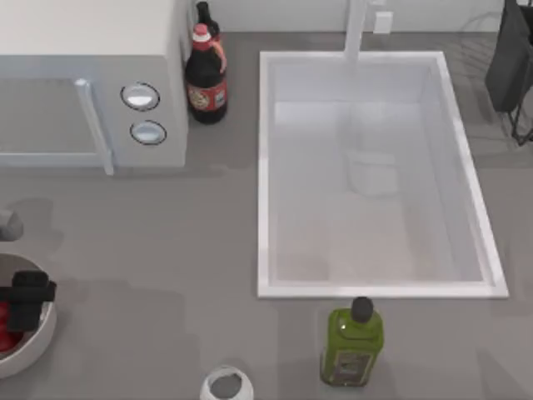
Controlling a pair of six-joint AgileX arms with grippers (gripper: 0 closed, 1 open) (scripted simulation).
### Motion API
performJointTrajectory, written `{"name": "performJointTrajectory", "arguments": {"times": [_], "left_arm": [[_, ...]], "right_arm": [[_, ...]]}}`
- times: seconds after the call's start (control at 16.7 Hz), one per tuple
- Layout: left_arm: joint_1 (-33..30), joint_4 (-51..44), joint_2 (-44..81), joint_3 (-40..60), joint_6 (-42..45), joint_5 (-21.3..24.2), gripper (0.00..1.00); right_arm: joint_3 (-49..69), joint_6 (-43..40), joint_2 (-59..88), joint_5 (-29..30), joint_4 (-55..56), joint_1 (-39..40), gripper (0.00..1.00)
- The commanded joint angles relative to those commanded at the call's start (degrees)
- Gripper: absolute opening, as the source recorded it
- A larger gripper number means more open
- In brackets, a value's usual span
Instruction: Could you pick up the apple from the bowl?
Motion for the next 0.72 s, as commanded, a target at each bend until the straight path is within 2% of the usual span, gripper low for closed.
{"name": "performJointTrajectory", "arguments": {"times": [0.66, 0.72], "left_arm": [[0.0, 0.0, 0.0, 0.0, 0.0, 0.0, 0.02], [0.0, 0.0, 0.0, 0.0, 0.0, 0.0, 0.00]], "right_arm": [[0.0, 0.0, 0.0, 0.0, 0.0, 0.0, 1.00], [0.0, 0.0, 0.0, 0.0, 0.0, 0.0, 1.00]]}}
